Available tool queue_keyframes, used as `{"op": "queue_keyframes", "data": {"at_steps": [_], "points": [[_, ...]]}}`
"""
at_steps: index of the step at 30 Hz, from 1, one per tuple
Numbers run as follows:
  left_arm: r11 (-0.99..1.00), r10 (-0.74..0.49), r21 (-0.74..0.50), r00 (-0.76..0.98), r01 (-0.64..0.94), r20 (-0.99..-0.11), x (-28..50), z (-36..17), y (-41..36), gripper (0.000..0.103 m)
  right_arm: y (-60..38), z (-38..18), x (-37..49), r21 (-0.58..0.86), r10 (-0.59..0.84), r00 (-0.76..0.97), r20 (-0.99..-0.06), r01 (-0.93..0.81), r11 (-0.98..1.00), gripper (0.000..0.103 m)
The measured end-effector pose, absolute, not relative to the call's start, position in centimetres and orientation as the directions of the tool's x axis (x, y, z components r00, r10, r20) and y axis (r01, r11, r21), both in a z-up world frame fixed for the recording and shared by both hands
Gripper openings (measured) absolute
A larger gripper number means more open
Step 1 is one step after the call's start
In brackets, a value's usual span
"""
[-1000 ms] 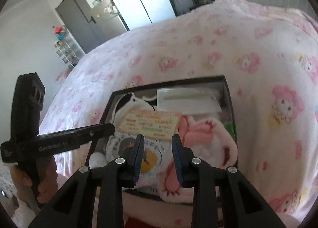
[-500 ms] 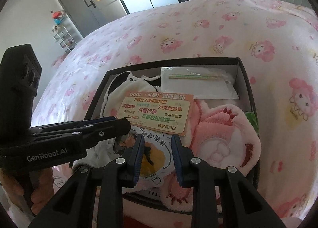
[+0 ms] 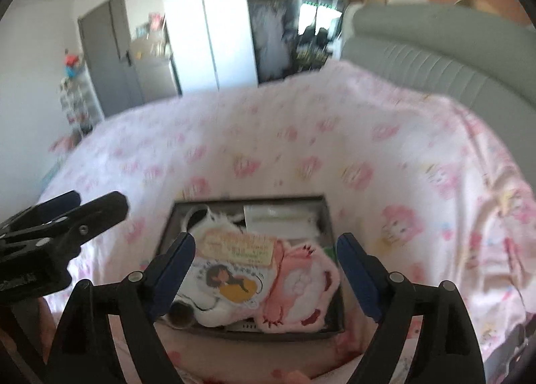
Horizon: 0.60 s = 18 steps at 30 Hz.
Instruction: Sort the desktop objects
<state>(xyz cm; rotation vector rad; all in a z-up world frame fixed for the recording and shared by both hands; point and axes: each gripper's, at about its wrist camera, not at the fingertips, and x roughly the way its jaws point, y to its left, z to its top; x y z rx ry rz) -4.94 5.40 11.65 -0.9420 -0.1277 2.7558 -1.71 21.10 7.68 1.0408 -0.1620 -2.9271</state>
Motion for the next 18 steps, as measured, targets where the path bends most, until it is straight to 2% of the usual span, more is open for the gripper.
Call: {"op": "queue_keyframes", "data": {"at_steps": [5, 9, 18], "points": [[-0.974, 0.226, -0.146, -0.824, -0.175, -0.52, -0.7, 15.5, 4.2, 0.102, 20.9, 11.8, 2.7, 0.105, -0.02, -0.825, -0.565, -0.048, -0.993, 0.088], [-0.979, 0.203, -0.13, -0.853, -0.159, -0.482, 2.7, 16.7, 3.9, 0.102, 20.3, 13.4, 5.4, 0.079, 0.014, -0.841, -0.541, -0.067, -0.995, 0.088], [-0.982, 0.182, -0.129, -0.86, -0.137, -0.477, 8.0, 16.0, 3.1, 0.102, 18.8, 13.2, 10.4, 0.067, 0.017, -0.842, -0.54, -0.063, -0.996, 0.088]]}}
